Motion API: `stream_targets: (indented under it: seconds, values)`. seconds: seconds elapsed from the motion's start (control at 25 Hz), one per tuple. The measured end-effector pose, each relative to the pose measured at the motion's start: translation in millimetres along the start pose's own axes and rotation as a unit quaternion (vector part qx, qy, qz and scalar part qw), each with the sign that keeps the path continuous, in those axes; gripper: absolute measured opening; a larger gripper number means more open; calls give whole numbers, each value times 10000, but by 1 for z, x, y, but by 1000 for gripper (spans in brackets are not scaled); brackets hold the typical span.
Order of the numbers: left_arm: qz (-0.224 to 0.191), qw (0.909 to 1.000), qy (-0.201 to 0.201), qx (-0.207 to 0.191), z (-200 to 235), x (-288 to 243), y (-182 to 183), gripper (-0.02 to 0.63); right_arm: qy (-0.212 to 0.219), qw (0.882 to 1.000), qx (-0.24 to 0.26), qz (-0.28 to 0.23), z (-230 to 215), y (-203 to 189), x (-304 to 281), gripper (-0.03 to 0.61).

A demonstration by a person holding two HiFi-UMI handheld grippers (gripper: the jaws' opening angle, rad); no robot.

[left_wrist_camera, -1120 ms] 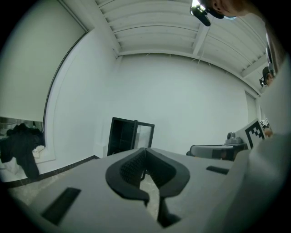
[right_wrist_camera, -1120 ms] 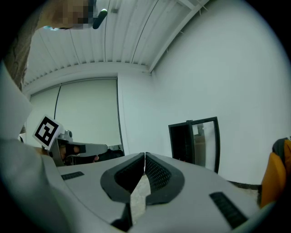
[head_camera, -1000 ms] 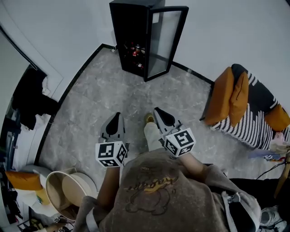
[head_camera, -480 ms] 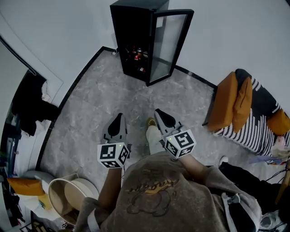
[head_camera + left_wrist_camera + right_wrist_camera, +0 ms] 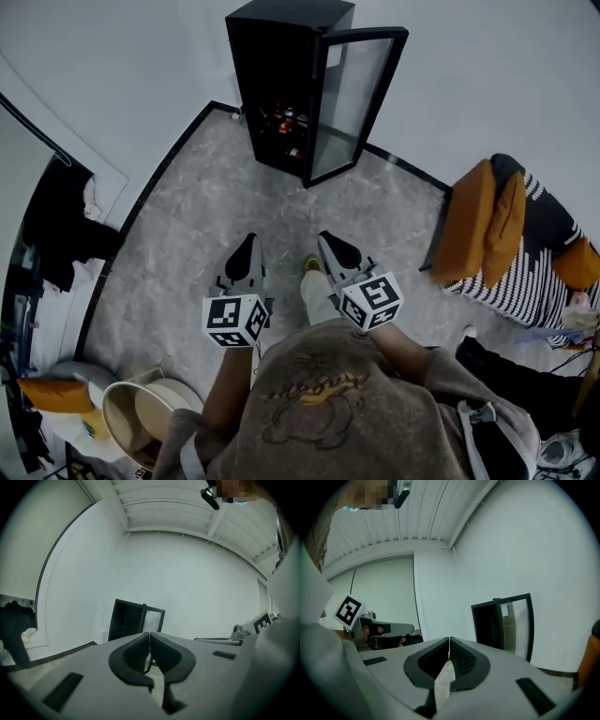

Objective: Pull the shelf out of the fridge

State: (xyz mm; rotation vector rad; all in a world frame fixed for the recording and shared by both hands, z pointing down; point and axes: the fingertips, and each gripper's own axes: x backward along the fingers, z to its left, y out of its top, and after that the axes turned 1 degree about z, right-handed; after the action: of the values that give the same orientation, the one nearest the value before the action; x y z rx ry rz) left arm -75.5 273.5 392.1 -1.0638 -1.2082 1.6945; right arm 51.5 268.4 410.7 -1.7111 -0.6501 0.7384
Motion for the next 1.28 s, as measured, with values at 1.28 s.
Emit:
stream_targets:
  seconds: [1.28]
  values:
    - [-55,9987,242,454,60,-229,70,6,530,9982,-265,-5,-166,71,-171,23]
